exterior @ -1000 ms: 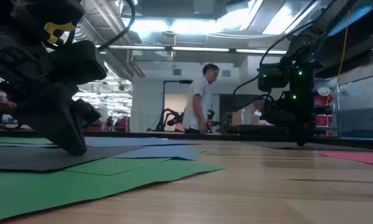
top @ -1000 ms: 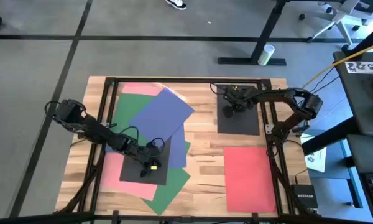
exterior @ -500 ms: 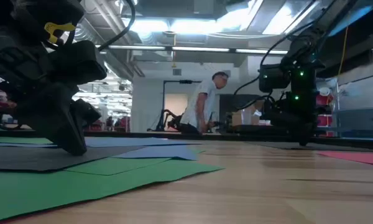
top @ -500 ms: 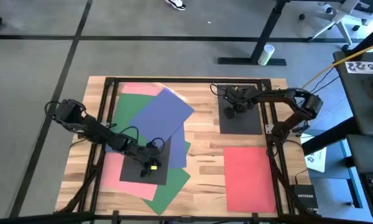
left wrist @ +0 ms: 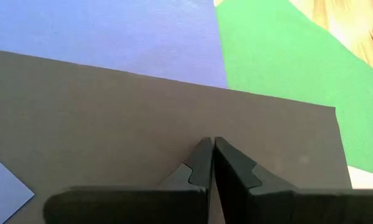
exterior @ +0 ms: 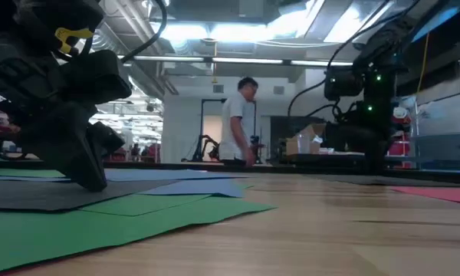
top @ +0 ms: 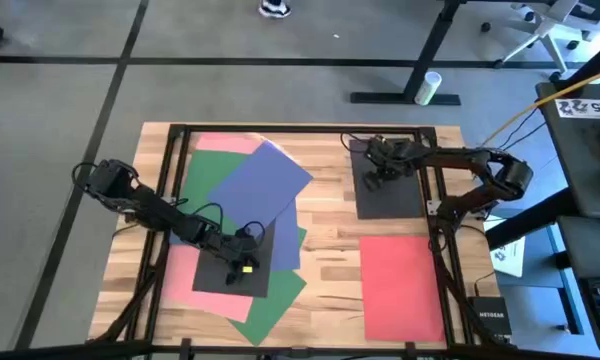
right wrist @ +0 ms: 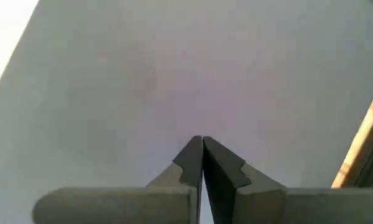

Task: Organize paper
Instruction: Move the blue paper to the top center of the table

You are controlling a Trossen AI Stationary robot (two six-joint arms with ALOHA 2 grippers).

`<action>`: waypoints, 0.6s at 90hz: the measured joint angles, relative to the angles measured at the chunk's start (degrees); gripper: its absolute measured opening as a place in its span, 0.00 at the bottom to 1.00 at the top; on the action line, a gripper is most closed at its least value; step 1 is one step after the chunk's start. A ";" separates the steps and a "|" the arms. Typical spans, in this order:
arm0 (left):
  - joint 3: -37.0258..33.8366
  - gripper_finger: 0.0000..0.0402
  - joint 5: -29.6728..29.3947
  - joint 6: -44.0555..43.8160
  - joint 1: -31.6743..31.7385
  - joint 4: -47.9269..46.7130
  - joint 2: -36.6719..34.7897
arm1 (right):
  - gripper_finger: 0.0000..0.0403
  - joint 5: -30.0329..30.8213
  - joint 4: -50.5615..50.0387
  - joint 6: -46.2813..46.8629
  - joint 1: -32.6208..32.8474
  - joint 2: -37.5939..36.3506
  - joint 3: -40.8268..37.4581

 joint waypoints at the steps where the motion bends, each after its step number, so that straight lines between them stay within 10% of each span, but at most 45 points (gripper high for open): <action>1: 0.00 0.00 -0.01 -0.09 0.00 0.00 0.00 | 0.00 -0.08 0.01 -0.03 0.15 0.00 0.00; 54: 2.16 0.00 -4.89 4.78 -1.46 -10.18 -4.42 | 0.00 -5.20 9.69 -3.72 12.85 -0.07 0.16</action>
